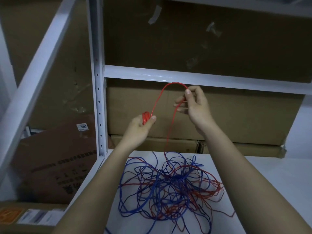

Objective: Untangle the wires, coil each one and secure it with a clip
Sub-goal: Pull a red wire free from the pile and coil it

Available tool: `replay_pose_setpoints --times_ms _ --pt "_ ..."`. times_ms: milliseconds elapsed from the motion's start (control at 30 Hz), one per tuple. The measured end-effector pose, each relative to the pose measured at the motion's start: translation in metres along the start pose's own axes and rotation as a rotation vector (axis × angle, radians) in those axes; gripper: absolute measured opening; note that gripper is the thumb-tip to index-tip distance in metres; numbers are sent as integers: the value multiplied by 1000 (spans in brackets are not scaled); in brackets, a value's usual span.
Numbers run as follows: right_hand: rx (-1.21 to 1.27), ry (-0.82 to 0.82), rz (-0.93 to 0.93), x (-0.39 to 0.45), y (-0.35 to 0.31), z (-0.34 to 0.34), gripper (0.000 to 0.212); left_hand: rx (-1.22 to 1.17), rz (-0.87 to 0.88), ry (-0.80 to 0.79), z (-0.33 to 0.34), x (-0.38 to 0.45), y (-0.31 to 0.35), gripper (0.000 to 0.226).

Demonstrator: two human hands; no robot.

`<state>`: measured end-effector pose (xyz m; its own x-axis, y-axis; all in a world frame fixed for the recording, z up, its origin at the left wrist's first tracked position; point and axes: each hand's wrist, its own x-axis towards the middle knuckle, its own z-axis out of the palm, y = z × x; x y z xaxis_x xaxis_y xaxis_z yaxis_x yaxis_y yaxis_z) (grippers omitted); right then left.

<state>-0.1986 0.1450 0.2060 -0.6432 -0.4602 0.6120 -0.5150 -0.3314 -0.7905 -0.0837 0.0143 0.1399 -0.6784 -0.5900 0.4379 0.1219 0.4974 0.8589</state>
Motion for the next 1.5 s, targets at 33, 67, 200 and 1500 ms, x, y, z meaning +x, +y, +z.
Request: replay_pose_setpoints --times_ms 33,67,200,1500 --pt "3 13 -21 2 -1 -2 19 10 -1 -5 1 0 0 34" --pt "-30 32 -53 4 -1 -5 19 22 -2 -18 2 -1 1 34" --pt "-618 79 -209 13 26 -25 18 -200 -109 -247 3 -11 8 35" --pt "-841 -578 381 -70 115 -49 51 23 -33 -223 7 -29 -25 21"
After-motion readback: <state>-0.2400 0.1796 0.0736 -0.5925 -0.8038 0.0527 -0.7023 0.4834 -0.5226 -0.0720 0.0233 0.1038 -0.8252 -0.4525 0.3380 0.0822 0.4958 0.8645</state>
